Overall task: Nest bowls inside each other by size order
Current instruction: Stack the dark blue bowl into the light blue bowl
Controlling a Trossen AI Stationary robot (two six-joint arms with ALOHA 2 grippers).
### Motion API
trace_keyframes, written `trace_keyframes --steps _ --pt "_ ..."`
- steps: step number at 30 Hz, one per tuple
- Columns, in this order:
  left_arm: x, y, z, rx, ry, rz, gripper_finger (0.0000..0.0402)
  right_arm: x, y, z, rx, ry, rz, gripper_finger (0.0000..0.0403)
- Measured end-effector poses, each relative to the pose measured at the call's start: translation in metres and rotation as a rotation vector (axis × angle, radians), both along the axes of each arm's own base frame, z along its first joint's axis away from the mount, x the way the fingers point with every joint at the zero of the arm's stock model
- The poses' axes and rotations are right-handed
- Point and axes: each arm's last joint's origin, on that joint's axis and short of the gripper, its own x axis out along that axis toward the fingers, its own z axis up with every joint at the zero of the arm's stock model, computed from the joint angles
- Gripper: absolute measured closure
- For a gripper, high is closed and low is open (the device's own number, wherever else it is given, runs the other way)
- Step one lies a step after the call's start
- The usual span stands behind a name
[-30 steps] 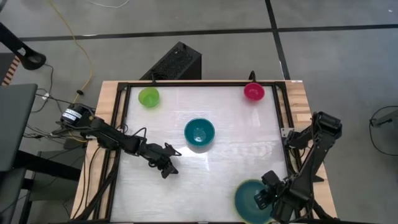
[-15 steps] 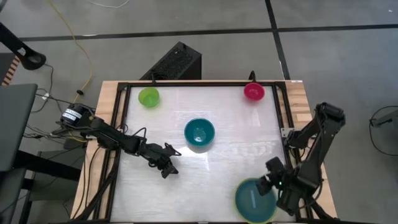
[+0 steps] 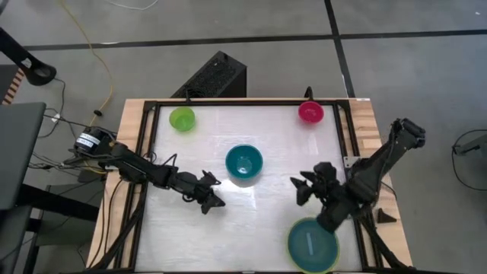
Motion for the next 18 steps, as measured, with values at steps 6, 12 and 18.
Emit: trace_keyframes --steps 6,12,18 --pt "0.005 0.018 0.011 0.067 -0.097 0.157 0.0387 0.03 -0.022 0.015 -0.045 0.066 0.141 0.0132" --pt "0.0 0.039 0.04 0.155 -0.228 0.267 0.0387 0.07 -0.05 0.016 -0.071 0.184 0.448 0.0133" --pt "-0.017 0.054 0.072 0.221 -0.326 0.327 0.0387 0.097 -0.086 0.004 -0.094 0.293 0.653 0.0138"
